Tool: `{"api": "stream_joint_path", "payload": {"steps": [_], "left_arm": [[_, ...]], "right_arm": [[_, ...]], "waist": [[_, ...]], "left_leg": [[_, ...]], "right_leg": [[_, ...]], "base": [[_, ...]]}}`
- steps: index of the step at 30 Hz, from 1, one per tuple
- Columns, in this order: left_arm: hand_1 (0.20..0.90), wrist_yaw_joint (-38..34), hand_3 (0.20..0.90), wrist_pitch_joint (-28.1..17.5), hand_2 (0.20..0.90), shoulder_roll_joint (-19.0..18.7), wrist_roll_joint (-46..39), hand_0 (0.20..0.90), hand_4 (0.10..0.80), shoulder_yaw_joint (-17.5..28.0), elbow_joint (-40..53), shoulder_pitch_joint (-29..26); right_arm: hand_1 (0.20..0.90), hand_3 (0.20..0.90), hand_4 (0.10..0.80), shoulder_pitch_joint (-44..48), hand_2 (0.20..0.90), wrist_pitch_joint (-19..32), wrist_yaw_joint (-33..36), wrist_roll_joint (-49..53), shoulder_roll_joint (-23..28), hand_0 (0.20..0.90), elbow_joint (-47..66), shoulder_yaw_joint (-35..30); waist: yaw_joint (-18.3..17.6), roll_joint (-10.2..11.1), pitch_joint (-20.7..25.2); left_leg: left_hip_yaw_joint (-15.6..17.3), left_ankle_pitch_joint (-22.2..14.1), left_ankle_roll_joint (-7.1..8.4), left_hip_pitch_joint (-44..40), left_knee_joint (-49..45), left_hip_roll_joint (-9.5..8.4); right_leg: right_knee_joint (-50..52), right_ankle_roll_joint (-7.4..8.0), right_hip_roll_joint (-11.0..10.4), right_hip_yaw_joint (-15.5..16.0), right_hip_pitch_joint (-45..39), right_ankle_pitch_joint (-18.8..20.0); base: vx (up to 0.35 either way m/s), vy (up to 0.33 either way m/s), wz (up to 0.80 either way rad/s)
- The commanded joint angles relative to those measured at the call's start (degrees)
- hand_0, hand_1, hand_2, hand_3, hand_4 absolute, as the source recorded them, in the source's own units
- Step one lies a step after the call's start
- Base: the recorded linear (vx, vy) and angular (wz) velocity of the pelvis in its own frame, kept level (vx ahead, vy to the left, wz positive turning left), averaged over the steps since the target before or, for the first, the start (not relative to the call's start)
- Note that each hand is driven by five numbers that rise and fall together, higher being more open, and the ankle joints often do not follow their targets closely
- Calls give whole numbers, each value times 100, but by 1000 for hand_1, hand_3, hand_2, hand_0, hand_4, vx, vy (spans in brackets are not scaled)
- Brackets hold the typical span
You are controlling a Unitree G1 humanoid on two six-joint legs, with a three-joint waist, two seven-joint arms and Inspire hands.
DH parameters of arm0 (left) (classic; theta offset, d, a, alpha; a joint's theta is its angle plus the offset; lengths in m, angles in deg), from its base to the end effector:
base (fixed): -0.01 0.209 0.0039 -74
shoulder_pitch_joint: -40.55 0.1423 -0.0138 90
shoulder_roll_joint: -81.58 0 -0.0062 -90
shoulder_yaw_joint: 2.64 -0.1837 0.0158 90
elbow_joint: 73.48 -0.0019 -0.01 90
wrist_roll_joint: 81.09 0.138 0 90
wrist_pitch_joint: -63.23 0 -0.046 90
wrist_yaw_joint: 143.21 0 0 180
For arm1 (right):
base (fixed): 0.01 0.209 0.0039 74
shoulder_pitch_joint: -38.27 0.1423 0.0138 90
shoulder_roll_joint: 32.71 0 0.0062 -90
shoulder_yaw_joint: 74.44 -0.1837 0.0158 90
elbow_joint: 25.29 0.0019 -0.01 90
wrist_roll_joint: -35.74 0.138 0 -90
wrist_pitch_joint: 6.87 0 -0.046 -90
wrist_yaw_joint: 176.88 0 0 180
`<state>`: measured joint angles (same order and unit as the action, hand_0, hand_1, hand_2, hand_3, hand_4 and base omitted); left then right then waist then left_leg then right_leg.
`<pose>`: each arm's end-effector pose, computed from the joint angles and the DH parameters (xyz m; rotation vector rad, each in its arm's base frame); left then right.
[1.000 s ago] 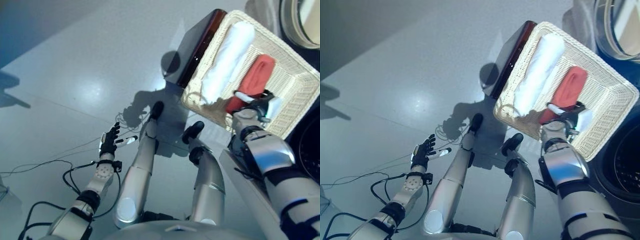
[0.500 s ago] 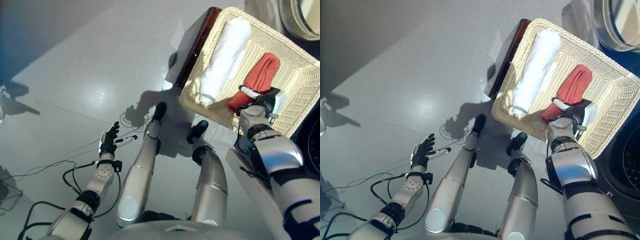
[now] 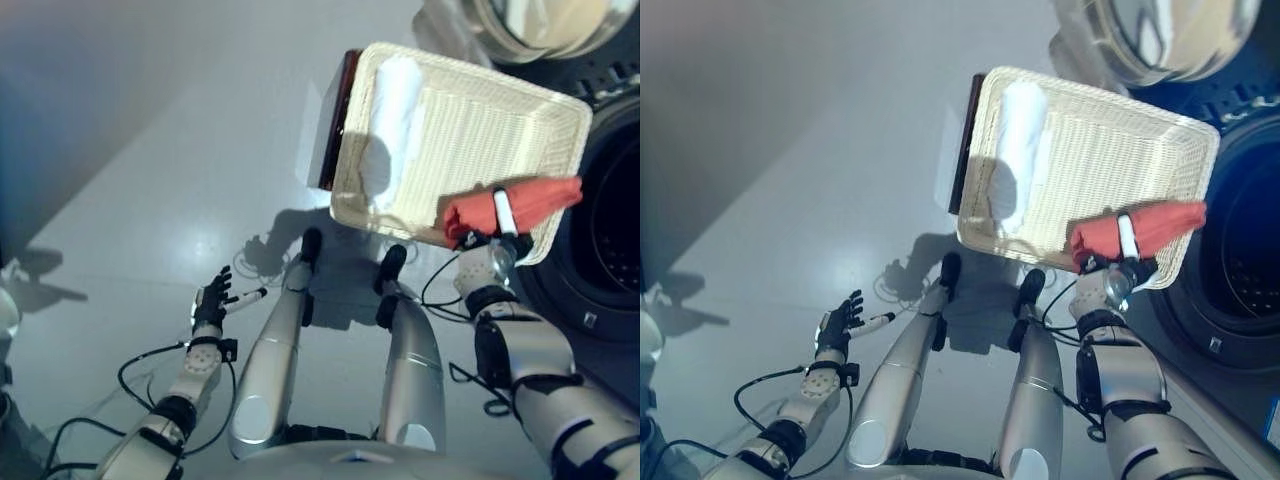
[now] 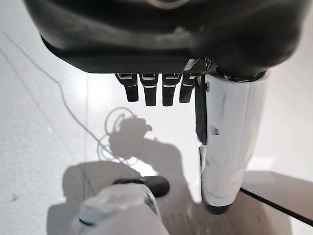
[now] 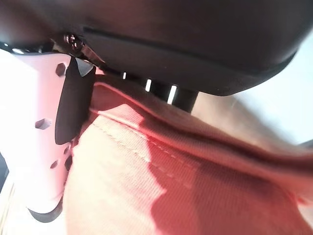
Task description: Pick up the clothes and place them into the washing machine
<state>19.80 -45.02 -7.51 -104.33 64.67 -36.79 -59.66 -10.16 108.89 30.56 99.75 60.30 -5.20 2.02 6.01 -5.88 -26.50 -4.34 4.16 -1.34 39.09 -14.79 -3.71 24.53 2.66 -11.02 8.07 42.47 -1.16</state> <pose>0.1825 0.1839 -0.0649 0.1376 0.4809 0.1958 0.2972 -0.2585 0.0481 0.8949 0.0736 -1.1207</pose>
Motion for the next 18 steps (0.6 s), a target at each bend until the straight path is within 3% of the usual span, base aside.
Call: {"api": "stream_joint_path", "payload": {"steps": [1, 9, 10, 18], "left_arm": [[900, 2, 900, -256, 900, 87, -200, 900, 800, 90, -244, 493], [900, 178, 900, -245, 900, 198, -242, 900, 800, 5, -456, 693], [900, 192, 900, -237, 900, 166, -226, 900, 800, 22, -490, 728], [900, 253, 900, -247, 900, 95, -221, 900, 800, -3, -422, 763]], "right_arm": [[200, 200, 300, -310, 200, 846, 24, 211, 593, 200, 434, -220], [200, 200, 300, -87, 200, 885, 288, -163, 1305, 200, 570, -482], [200, 200, 300, 72, 200, 823, 335, -341, 1606, 200, 570, -417], [200, 200, 300, 850, 200, 826, 605, -791, 2511, 200, 810, -96]], "waist": [[-15, -321, 540], [-50, -592, 728], [-48, -627, 761], [-98, -592, 759]], "left_leg": [[-17, -220, 277, 335, -222, -168], [110, -230, 269, 177, -86, -161], [130, -227, 276, 150, -60, -154], [250, -365, 283, 249, -330, -72]], "right_leg": [[-693, -10, 137, -11, -412, 139], [-763, 9, 159, -176, -455, 155], [-782, 15, 175, -218, -458, 150], [-453, -32, 302, -321, -247, 9]], "base": [[29, 26, -10], [19, 27, -10], [9, -6, -14], [-1, -23, -10]]}}
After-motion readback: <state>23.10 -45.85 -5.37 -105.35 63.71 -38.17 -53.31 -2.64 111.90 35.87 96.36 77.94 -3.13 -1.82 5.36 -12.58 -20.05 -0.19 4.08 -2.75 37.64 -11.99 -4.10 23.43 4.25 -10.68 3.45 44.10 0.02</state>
